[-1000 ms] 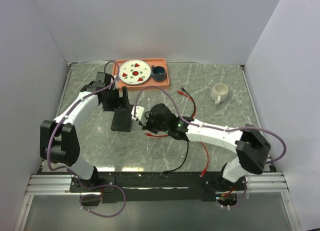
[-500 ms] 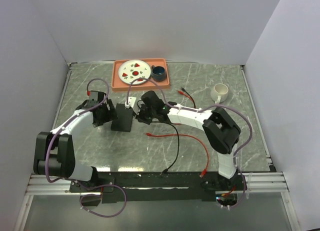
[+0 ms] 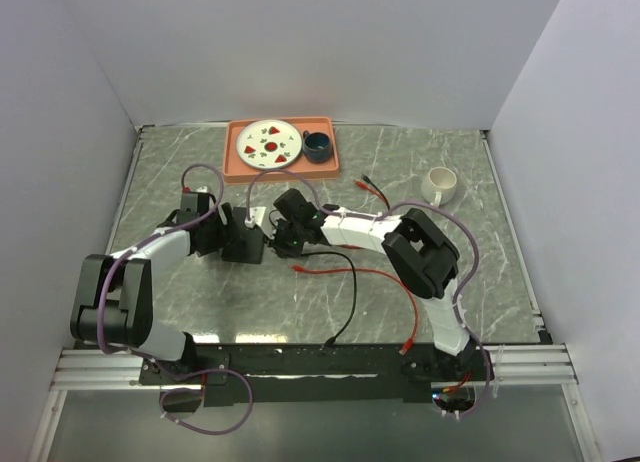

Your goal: Insert the plug into the switch port

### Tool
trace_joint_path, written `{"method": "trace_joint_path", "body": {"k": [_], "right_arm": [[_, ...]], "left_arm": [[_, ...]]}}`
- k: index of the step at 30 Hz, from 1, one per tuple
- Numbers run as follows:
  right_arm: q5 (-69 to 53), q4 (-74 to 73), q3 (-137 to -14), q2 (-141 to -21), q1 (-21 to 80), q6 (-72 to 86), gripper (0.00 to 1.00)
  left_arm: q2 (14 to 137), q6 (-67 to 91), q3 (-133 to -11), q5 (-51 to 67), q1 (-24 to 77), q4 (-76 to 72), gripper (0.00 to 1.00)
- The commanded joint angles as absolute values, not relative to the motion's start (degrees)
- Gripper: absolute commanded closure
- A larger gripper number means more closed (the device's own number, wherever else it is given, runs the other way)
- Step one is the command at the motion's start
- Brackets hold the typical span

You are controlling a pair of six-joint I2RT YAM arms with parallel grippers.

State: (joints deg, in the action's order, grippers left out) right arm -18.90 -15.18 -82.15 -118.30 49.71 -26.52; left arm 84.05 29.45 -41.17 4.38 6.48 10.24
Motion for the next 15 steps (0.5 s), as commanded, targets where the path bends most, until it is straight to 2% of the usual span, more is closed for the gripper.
{"method": "trace_joint_path", "body": {"k": [1,15], "right_arm": [[-18.54,-14.59,-84.9,-118.74,51.32,-26.55,1.0],[-16.62,-16.08,-90.0,-122.34,53.88,-26.63,1.0]], "left_arm": [[84.37,27.69,-42.54,7.2,6.15,6.59,0.17],[86.13,28.39,-42.54,11.51,5.45,5.27,0.2]]}}
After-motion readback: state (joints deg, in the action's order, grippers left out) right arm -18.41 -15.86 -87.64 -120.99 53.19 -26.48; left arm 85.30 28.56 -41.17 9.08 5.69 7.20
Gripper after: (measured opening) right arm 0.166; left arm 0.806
